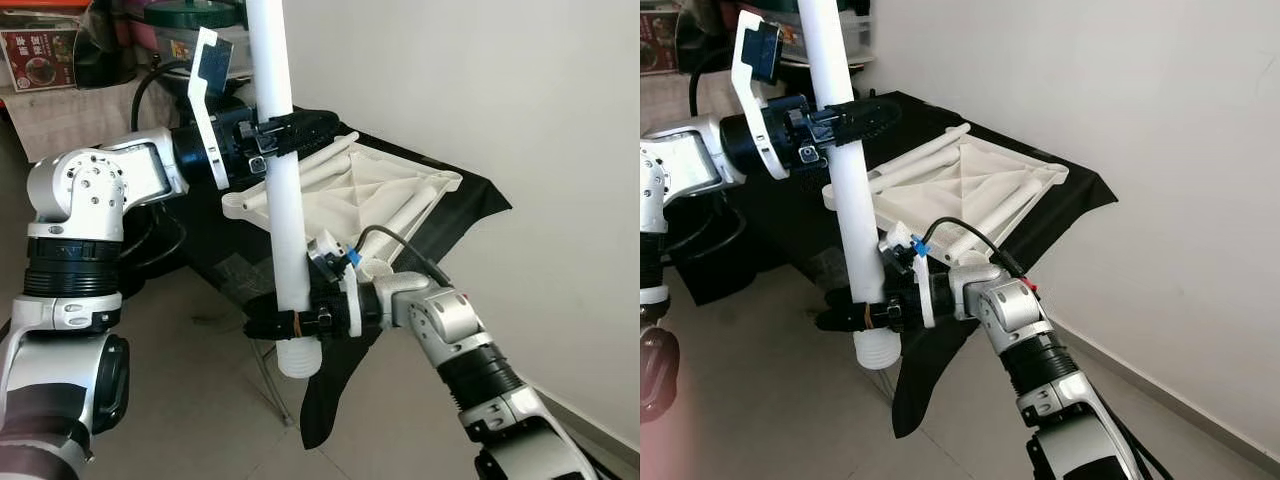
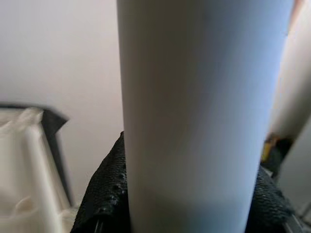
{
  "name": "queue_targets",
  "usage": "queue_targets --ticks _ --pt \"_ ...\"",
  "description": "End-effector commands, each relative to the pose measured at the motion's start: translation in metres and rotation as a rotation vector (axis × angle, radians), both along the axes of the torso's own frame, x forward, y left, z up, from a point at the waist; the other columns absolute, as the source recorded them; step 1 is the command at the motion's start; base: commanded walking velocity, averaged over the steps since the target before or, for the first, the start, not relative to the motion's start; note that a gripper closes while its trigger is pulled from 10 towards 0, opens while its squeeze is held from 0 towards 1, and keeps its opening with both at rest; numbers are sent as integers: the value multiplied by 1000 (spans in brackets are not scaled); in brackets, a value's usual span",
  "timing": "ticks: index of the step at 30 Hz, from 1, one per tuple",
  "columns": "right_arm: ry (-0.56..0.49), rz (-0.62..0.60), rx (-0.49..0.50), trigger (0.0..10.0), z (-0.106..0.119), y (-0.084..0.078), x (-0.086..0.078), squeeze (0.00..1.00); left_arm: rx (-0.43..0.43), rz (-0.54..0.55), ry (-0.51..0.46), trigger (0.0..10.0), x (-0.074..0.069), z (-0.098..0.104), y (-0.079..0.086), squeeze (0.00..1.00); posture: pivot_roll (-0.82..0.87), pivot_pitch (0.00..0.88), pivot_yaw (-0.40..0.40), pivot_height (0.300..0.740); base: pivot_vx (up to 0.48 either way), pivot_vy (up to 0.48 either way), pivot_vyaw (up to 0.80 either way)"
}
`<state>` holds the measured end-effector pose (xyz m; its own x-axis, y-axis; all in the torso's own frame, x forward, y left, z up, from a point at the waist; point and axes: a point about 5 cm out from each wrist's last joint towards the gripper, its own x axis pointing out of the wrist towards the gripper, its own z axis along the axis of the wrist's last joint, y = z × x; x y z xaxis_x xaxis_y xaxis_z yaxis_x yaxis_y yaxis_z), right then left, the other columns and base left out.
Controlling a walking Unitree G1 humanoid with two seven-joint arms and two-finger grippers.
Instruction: Building children table
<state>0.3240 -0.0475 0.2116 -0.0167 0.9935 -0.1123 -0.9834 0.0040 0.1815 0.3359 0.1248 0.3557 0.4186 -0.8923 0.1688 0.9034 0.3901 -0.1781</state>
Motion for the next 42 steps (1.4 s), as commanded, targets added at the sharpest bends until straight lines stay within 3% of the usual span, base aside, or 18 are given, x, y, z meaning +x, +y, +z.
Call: queue_targets --ticks 1,3,4,5,6,35,36,37,42 --pt "-16 -3 7 10000 3 2 1 1000 17 -5 2 10000 1 -5 -4 0 65 0 -76 740 0 0 0" --pt "-27 -1 6 10000 5 3 2 1000 16 -4 2 10000 2 -5 -5 0 65 0 -79 740 0 0 0" --pt "-33 4 8 10000 6 5 2 286 15 -5 0 10000 3 -4 -5 0 64 0 -79 740 0 0 0" --pt "-38 7 10 10000 7 6 2 286 16 -6 -2 10000 3 -4 -5 0 64 0 -79 740 0 0 0" --pt "-41 9 13 10000 8 8 2 0 16 -3 -4 10000 4 -3 -6 0 63 0 -77 740 0 0 0" --pt "-30 -29 20 10000 21 32 15 0 10 -38 -70 10000 -1 9 -21 0 58 3 -83 740 0 0 0" --pt "-29 -25 24 9373 23 33 15 0 8 -41 -73 10000 -1 10 -22 0 56 3 -83 740 0 0 0" --pt "-30 -20 29 0 24 35 15 0 8 -42 -74 10000 -1 10 -23 0 58 2 -83 740 0 0 0" --pt "-25 5 33 0 24 38 13 0 8 -44 -78 10000 -1 10 -25 0 57 4 -85 740 0 0 0"
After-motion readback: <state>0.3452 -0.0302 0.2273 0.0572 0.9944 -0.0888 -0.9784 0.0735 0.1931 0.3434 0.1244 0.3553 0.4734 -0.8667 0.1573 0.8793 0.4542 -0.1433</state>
